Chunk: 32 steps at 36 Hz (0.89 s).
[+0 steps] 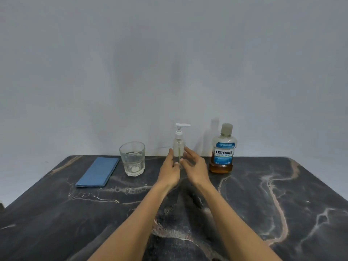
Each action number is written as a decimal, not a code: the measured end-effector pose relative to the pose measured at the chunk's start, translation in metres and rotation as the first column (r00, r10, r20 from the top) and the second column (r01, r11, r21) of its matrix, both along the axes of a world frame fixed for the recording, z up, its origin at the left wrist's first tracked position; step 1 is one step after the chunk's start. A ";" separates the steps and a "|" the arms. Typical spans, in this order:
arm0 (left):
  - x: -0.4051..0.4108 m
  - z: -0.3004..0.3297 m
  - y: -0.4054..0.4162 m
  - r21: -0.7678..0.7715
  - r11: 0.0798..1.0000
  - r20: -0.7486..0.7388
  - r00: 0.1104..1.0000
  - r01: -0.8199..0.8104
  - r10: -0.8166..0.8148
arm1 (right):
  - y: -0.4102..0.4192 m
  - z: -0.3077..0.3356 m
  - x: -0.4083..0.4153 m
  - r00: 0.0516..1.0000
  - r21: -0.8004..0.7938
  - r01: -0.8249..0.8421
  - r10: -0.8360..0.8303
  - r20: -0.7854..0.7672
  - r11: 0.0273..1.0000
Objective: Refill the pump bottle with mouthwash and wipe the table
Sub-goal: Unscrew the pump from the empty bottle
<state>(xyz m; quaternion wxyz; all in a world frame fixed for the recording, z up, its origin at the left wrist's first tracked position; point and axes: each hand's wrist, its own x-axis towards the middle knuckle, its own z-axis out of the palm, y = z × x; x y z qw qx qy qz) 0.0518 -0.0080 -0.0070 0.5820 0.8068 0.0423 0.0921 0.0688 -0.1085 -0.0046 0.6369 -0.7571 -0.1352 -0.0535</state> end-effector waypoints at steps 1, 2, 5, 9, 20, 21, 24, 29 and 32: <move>-0.006 0.009 0.000 0.012 1.000 0.018 1.000 0.005 -0.005 | -0.002 0.010 -0.006 1.000 0.000 0.000 0.000 0.013 1.000; -0.013 0.020 0.000 0.024 1.000 0.037 0.999 0.002 -0.003 | -0.004 0.021 -0.012 1.000 -0.005 0.003 -0.003 0.029 1.000; -0.034 0.059 -0.002 0.079 0.996 0.087 0.996 -0.032 0.025 | -0.013 0.060 -0.036 0.997 -0.029 0.012 -0.010 0.071 1.000; -0.078 0.107 -0.007 0.112 0.992 0.144 0.989 -0.060 0.043 | -0.026 0.105 -0.080 0.989 -0.050 0.018 -0.010 0.150 0.999; -0.230 0.128 -0.018 0.261 0.965 0.197 0.980 -0.015 -0.038 | -0.051 0.108 -0.229 0.984 -0.013 -0.047 0.048 0.172 0.999; -0.244 0.124 -0.019 0.260 0.965 0.197 0.980 -0.012 -0.041 | -0.052 0.103 -0.241 0.984 -0.014 -0.050 0.052 0.172 0.999; -0.279 0.109 -0.021 0.228 0.974 0.200 0.979 -0.014 -0.032 | -0.053 0.088 -0.274 0.982 -0.012 -0.051 0.052 0.184 0.999; -0.318 0.080 -0.017 0.273 0.962 0.167 0.985 -0.012 -0.035 | -0.054 0.058 -0.316 0.989 0.009 -0.084 0.082 0.127 0.996; -0.333 0.064 -0.014 0.260 0.966 0.153 0.987 -0.001 -0.040 | -0.052 0.045 -0.331 0.990 0.042 -0.107 0.102 0.095 0.993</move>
